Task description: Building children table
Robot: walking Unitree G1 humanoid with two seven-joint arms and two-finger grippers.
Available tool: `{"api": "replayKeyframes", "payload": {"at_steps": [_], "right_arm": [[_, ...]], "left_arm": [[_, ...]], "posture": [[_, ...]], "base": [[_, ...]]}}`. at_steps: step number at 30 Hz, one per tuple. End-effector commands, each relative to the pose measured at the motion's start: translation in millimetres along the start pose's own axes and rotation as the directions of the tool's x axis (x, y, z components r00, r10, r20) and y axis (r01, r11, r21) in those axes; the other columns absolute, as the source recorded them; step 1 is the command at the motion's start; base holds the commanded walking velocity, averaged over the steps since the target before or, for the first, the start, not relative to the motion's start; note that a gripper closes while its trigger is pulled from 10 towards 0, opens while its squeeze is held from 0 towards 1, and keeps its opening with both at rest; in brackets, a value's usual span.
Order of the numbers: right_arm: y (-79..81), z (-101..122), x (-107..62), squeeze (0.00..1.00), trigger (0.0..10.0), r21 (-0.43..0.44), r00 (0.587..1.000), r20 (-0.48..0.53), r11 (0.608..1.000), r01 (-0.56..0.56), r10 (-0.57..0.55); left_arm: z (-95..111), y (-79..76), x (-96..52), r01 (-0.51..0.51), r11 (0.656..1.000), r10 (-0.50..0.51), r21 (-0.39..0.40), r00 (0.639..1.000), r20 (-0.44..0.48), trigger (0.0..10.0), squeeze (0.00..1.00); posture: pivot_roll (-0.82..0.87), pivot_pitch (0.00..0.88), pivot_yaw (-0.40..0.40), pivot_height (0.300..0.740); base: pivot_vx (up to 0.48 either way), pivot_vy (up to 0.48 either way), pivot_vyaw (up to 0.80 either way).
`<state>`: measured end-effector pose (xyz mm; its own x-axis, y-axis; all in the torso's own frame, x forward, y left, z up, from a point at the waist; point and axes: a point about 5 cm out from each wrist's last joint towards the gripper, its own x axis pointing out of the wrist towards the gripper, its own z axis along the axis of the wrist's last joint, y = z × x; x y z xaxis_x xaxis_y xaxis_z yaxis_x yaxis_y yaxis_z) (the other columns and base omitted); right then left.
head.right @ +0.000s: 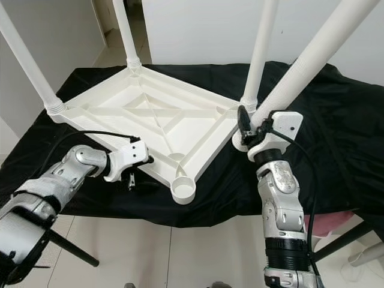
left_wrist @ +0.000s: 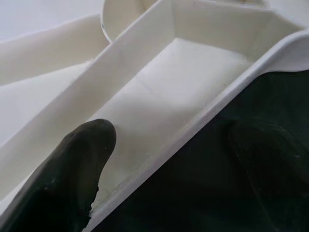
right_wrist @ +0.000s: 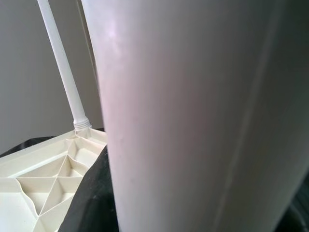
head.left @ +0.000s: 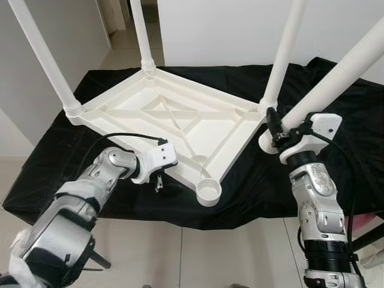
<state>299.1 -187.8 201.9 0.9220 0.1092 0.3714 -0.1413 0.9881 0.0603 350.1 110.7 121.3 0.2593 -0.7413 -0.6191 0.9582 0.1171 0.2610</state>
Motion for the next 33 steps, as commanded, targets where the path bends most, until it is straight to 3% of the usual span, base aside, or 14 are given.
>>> {"api": "replayKeyframes", "payload": {"at_steps": [1, 3, 7, 9, 11, 12, 14, 20, 21, 22, 23, 26, 27, 33], "right_arm": [[2.5, 5.7, 0.7, 0.00, 10.0, -0.008, 0.999, 0.033, 1.000, -0.008, 0.008], [3.9, 5.1, 1.1, 0.00, 10.0, -0.006, 0.999, 0.032, 1.000, -0.011, 0.011], [4.4, 4.9, 1.1, 0.00, 10.0, -0.005, 0.999, 0.032, 1.000, -0.012, 0.012], [5.9, 4.2, 0.7, 0.00, 10.0, -0.001, 0.999, 0.031, 1.000, -0.015, 0.015], [5.9, 4.2, 0.7, 0.00, 10.0, -0.001, 0.999, 0.031, 1.000, -0.015, 0.015], [6.7, 3.8, 0.6, 0.00, 10.0, -0.001, 0.999, 0.030, 1.000, -0.018, 0.018], [7.6, 3.6, 0.5, 0.00, 10.0, 0.000, 0.999, 0.030, 1.000, -0.021, 0.021], [8.2, 3.7, 0.1, 0.00, 10.0, -0.003, 0.999, 0.028, 1.000, -0.028, 0.028], [8.4, 3.6, -0.1, 0.00, 10.0, -0.004, 0.999, 0.028, 1.000, -0.028, 0.028], [8.4, 3.6, -0.1, 0.00, 10.0, -0.004, 0.999, 0.028, 1.000, -0.028, 0.028], [8.5, 3.4, -0.1, 0.00, 10.0, -0.004, 0.999, 0.027, 1.000, -0.029, 0.029], [8.8, 3.2, -0.1, 0.00, 10.0, -0.006, 0.999, 0.026, 1.000, -0.029, 0.029], [8.8, 3.1, -0.1, 0.00, 10.0, -0.007, 0.999, 0.026, 1.000, -0.029, 0.029], [7.7, 1.5, -1.6, 0.00, 10.0, -0.017, 1.000, 0.016, 1.000, -0.022, 0.022]], "left_arm": [[-12.5, 0.2, 0.7, -0.051, 0.998, 0.049, -0.036, 0.996, -0.070, 10.0, 0.00], [-10.1, 2.6, 3.8, -0.062, 0.994, 0.056, -0.086, 0.996, -0.068, 10.0, 0.00], [-8.5, 3.2, 4.6, -0.061, 0.993, 0.055, -0.104, 0.997, -0.058, 10.0, 0.00], [-5.3, 4.6, 5.8, -0.059, 0.992, 0.054, -0.116, 0.998, -0.042, 2.4, 0.00], [-5.3, 4.6, 5.8, -0.059, 0.992, 0.054, -0.116, 0.998, -0.042, 2.4, 0.00], [-4.1, 5.5, 6.0, -0.062, 0.991, 0.058, -0.115, 0.998, -0.036, 0.3, 0.00], [-3.4, 6.1, 6.0, -0.065, 0.992, 0.061, -0.113, 0.998, -0.034, 0.0, 0.00], [5.1, 7.2, 9.8, -0.060, 0.992, 0.061, -0.108, 0.998, 0.012, 0.0, 0.00], [5.4, 6.6, 12.1, -0.070, 0.992, 0.071, -0.102, 0.997, 0.008, 3.6, 0.00], [5.4, 6.6, 12.1, -0.070, 0.992, 0.071, -0.102, 0.997, 0.008, 3.6, 0.00], [5.6, 5.7, 14.3, -0.074, 0.992, 0.075, -0.099, 0.997, 0.004, 7.4, 0.00], [6.5, 3.1, 18.1, -0.070, 0.993, 0.071, -0.092, 0.997, 0.008, 7.4, 0.00], [10.1, 0.4, 23.1, -0.067, 0.994, 0.070, -0.090, 0.997, 0.026, 10.0, 0.00], [26.1, -9.5, 38.5, -0.049, 0.996, 0.058, -0.078, 0.992, 0.114, 10.0, 0.00]], "posture": [[-0.12, 0.000, 0.088, 0.740], [-0.12, 0.000, 0.092, 0.740], [-0.12, 0.000, 0.093, 0.740], [-0.12, 0.000, 0.094, 0.740], [-0.12, 0.000, 0.094, 0.740], [-0.12, 0.000, 0.092, 0.740], [-0.12, 0.000, 0.094, 0.740], [-0.13, 0.000, 0.094, 0.740], [-0.13, 0.000, 0.093, 0.740], [-0.13, 0.000, 0.093, 0.740], [-0.13, 0.000, 0.093, 0.740], [-0.13, 0.000, 0.093, 0.740], [-0.14, 0.000, 0.095, 0.740], [-0.14, 0.000, 0.096, 0.740]], "base": [[0.000, 0.000, 0.00], [0.000, 0.000, 0.00], [0.000, 0.000, 0.00], [0.000, 0.000, 0.00], [0.000, 0.000, 0.00], [0.000, 0.000, 0.00], [0.000, 0.000, 0.00], [0.000, 0.000, 0.00], [0.000, 0.000, 0.00], [0.000, 0.000, 0.00], [0.000, 0.000, 0.00], [0.000, 0.000, 0.00], [0.000, 0.000, 0.00], [0.000, 0.000, 0.00]]}}
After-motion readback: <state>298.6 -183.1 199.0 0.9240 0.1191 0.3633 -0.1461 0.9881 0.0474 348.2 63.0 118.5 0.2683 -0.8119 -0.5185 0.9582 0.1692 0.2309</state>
